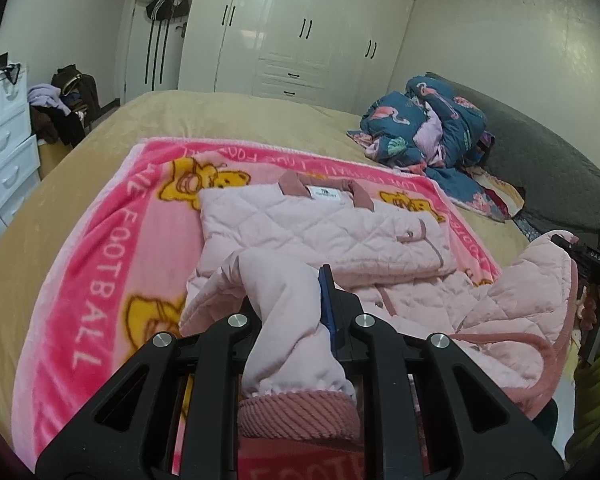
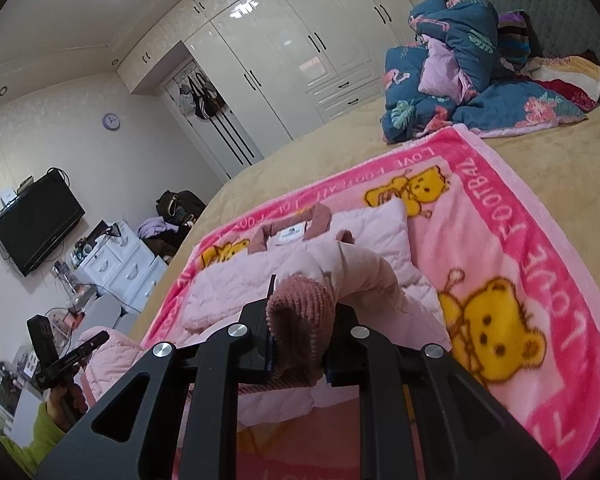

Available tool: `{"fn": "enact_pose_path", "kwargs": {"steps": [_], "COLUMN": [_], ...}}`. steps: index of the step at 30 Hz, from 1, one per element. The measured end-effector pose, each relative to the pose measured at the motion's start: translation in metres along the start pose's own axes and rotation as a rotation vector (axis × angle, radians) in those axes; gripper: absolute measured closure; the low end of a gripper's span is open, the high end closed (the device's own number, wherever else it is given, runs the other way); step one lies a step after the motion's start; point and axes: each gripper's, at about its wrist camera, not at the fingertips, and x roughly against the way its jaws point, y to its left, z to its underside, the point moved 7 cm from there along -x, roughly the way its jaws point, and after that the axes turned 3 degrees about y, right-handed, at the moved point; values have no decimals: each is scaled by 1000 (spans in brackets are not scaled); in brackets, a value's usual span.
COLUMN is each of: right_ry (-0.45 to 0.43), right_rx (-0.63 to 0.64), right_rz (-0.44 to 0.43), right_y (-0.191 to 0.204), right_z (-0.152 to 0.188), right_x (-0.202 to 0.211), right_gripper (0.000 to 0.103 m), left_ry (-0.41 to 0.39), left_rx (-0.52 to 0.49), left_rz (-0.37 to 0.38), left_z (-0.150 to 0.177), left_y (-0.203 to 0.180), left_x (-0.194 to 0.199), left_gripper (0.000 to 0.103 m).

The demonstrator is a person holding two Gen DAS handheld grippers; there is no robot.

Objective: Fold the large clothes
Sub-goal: 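Lift the hem with both tools and carry it toward the collar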

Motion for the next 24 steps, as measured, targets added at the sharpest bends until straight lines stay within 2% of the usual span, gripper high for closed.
{"fn": "enact_pose_path", "kwargs": {"steps": [10, 24], "right_ry": [-40, -54], "right_rx": [-14, -34], "right_rz": [15, 33], "right_y": [-3, -14], "right_z": [-42, -83], "right_x": [-20, -60], "right_gripper": [87, 87], "left_ry": [-35, -46], "left_rx": [14, 48], "left_rz": [-26, -71], "left_z": [-42, -79], "left_y": [15, 36], "left_x": [-20, -57], "left_gripper": [92, 92]}}
